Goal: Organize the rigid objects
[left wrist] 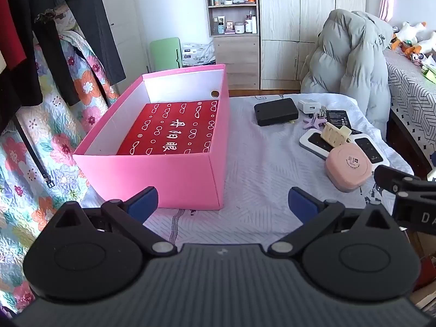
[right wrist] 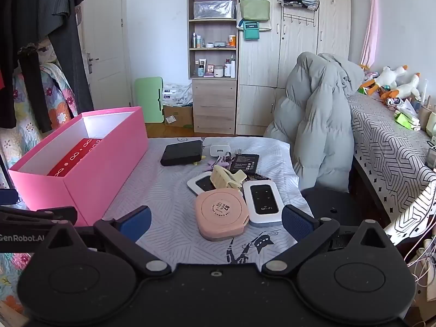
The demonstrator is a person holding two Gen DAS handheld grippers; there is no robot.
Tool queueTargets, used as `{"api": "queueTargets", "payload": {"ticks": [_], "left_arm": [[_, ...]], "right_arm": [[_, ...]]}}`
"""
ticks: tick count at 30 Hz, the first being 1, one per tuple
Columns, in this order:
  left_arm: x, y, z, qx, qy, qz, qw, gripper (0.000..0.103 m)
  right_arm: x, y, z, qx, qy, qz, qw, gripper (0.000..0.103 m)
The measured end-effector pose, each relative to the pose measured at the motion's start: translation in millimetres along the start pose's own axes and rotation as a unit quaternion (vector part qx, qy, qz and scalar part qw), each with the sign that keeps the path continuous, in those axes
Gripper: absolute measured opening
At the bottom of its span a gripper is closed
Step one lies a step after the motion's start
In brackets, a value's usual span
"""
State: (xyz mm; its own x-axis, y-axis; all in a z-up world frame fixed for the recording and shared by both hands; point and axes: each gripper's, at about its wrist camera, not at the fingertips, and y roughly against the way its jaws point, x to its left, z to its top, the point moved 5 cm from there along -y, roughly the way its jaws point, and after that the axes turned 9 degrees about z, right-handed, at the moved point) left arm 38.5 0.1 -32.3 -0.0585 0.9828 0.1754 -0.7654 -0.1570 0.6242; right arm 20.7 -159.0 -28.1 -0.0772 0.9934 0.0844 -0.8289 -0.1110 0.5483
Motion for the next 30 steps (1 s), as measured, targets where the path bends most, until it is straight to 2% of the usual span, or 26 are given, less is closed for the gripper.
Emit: {"api": "queueTargets", "payload": {"ticks": [30], "left_arm": [[0.5,-4.5,-2.9,0.008,0.017,-0.007,0.9998,0.103]], "right_arm": [[0.4,3.8,0.3,-0.005,0.007,-0.005,1.0,0.103]]}}
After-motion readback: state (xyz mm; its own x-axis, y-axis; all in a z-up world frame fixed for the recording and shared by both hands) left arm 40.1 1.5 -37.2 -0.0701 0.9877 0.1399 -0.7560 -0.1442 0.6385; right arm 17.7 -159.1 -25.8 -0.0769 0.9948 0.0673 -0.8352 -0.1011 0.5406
